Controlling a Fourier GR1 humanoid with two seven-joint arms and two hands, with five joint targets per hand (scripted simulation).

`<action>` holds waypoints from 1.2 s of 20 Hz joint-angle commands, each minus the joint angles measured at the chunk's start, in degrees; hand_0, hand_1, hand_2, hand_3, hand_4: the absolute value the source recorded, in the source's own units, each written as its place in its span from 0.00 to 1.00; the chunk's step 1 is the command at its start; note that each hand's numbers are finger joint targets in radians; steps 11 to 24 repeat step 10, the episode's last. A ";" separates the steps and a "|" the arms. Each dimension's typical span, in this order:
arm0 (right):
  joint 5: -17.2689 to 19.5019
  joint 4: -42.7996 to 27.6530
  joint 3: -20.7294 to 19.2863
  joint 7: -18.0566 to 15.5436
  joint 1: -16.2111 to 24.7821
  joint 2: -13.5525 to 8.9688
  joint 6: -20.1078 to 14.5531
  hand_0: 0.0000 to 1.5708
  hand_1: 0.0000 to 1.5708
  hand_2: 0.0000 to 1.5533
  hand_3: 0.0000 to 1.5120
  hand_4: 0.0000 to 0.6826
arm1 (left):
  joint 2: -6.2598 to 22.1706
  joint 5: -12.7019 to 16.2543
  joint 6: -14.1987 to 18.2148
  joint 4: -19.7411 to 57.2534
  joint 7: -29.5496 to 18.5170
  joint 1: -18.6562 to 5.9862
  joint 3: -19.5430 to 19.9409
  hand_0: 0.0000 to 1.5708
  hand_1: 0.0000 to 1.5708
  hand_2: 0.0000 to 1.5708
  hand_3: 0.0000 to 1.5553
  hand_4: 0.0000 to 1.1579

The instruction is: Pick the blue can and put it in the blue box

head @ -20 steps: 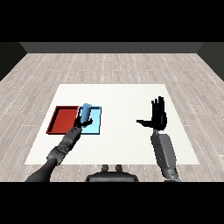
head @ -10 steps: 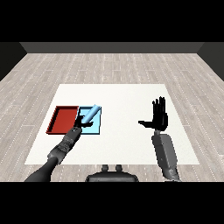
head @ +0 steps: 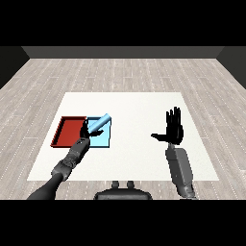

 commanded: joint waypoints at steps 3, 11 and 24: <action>-0.49 -3.06 0.63 2.78 -1.73 0.06 -0.93 0.00 0.00 0.00 0.00 0.00 | 0.69 4.04 -7.63 -11.80 -15.14 1.06 4.60 0.00 0.00 0.00 0.00 0.00; 3.30 0.16 4.26 -0.81 4.31 0.23 2.48 0.00 0.00 0.00 0.00 0.00 | -0.02 6.15 -21.92 -27.90 -24.36 6.42 3.68 0.00 0.00 0.00 0.00 0.00; 3.30 0.16 4.26 -0.81 4.31 0.23 2.48 0.00 0.00 0.00 0.00 0.00 | -0.02 6.15 -21.92 -27.90 -24.36 6.42 3.68 0.00 0.00 0.00 0.00 0.00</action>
